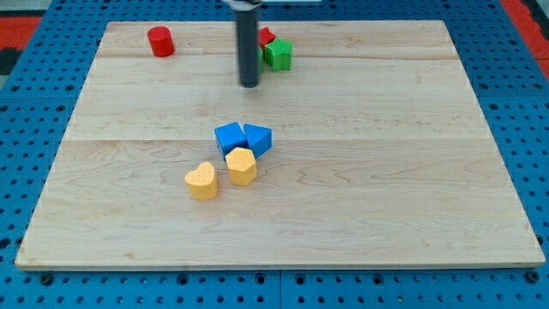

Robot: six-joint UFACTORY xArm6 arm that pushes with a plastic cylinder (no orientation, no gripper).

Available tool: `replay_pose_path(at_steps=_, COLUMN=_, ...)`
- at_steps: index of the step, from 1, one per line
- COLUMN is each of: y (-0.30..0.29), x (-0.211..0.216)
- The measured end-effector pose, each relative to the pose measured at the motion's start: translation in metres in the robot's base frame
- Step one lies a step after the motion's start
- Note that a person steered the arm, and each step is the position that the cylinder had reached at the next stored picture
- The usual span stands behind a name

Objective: Place the red circle to the top left of the green circle

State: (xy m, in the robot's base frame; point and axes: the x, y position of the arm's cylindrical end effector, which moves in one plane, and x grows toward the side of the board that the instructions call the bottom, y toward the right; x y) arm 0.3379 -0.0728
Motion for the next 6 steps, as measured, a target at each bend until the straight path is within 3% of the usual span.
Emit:
replay_pose_path(at_steps=2, y=-0.138, x=-0.082)
replay_pose_path(at_steps=5, y=-0.091, x=-0.146)
replay_pose_path(at_steps=6, y=-0.060, x=-0.135)
